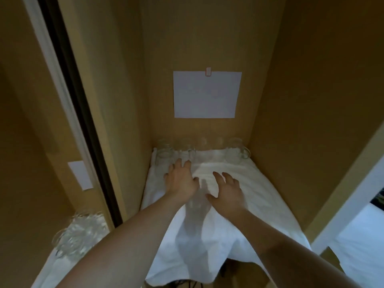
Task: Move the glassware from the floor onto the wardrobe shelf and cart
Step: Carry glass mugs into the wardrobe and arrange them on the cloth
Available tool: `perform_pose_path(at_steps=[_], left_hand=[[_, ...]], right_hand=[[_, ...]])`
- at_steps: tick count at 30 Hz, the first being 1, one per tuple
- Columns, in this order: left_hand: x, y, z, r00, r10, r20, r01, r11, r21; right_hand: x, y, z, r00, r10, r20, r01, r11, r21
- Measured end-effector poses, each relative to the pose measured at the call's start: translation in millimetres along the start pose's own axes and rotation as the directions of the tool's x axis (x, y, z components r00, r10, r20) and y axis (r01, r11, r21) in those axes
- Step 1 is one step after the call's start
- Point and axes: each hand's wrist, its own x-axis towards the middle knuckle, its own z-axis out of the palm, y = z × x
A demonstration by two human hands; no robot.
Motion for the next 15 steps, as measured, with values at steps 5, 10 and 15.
perform_pose_path(at_steps=[5,10,15], left_hand=[[-82.3,-2.1,-3.8,0.998,0.051,0.028,-0.051,0.998,0.02],[-171.1,-24.4,-7.9,0.996,0.074,0.048,-0.079,0.989,0.127],[-235.3,-64.2,-22.6,0.995,0.004,0.096,-0.026,0.974,0.226]], right_hand=[[-61.7,9.6,-6.4,0.997,-0.054,0.055,0.054,0.999,-0.001],[-112.6,-5.6,11.1,0.986,-0.119,0.118,0.117,0.993,0.02],[-161.3,-46.2,34.4,0.965,-0.198,0.173,0.187,0.979,0.079]])
